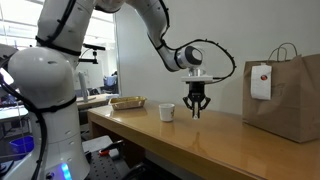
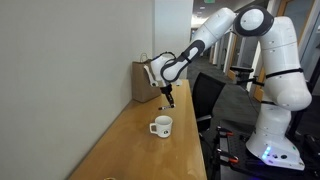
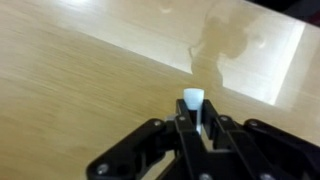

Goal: Put the black marker inside the white mug

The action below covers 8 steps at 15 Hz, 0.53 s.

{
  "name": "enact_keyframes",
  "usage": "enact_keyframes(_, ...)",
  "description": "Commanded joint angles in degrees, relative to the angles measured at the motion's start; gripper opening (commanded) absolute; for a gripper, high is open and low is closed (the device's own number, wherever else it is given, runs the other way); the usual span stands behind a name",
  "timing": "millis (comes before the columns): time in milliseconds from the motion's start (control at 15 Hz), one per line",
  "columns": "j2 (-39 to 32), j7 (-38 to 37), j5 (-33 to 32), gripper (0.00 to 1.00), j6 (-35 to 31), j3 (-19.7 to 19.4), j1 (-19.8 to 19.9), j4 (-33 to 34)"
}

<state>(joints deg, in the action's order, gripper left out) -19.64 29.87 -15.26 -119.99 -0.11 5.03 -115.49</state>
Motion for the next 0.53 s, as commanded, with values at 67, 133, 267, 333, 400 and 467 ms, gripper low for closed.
enact_keyframes(67, 3.34, 2.74, -8.20, 0.05, 13.60, 0.99, -3.28, 2.41)
enact_keyframes(133, 3.41, 4.02, -9.00, 0.05, 16.74, 1.61, -3.86, 3.36)
enact_keyframes(267, 3.02, 4.37, -12.68, 0.05, 22.53, 2.54, -5.72, 5.49)
enact_keyframes(333, 2.74, 4.61, -14.55, 0.05, 25.14, 3.03, -6.55, 6.44)
enact_keyframes(400, 2.30, 5.04, -16.17, 0.05, 27.66, 3.57, -7.36, 7.27)
enact_keyframes(467, 1.83, 4.96, -18.25, 0.05, 29.69, 4.04, -8.26, 7.80)
